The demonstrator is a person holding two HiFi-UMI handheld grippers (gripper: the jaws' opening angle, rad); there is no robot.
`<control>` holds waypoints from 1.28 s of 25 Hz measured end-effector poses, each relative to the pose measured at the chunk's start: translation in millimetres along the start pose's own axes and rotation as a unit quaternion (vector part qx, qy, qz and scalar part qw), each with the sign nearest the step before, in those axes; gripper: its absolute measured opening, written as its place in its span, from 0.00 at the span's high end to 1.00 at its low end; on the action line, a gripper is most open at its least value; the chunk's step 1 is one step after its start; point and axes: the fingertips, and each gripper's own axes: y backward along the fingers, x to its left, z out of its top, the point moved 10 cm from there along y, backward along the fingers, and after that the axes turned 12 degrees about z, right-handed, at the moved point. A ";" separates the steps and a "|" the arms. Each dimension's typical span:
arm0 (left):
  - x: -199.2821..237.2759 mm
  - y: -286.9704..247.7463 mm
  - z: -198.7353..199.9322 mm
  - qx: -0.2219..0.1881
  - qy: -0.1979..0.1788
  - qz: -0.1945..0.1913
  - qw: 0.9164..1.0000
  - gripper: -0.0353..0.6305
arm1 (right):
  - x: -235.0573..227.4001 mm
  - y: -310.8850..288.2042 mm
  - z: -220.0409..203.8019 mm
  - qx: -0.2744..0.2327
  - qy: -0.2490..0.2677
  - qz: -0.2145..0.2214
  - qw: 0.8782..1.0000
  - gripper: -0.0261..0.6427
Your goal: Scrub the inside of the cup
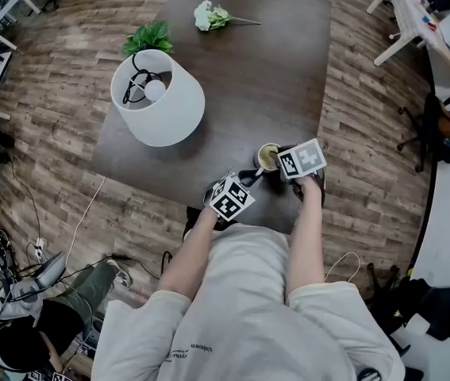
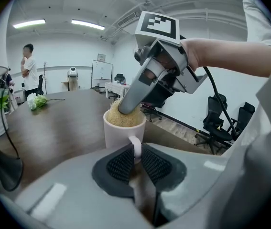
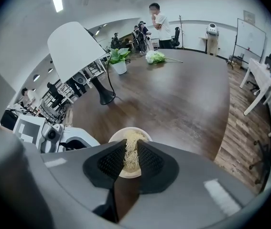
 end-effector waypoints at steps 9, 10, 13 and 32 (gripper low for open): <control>0.9 -0.4 0.6 -0.003 0.018 0.011 1.000 0.88 | -0.1 19.2 0.5 -0.025 0.006 -0.006 1.000 0.83; 0.9 -0.4 0.4 -0.004 0.020 0.012 1.000 0.88 | 0.2 20.7 0.5 -0.025 0.007 -0.007 1.000 0.83; 0.2 0.2 0.0 -0.006 0.025 0.016 1.000 0.88 | 1.6 25.7 -0.2 -0.026 0.009 -0.009 1.000 0.83; -0.9 0.3 -1.5 -0.021 0.034 0.038 0.998 0.88 | 10.0 46.6 -10.2 0.009 0.016 0.020 1.000 0.83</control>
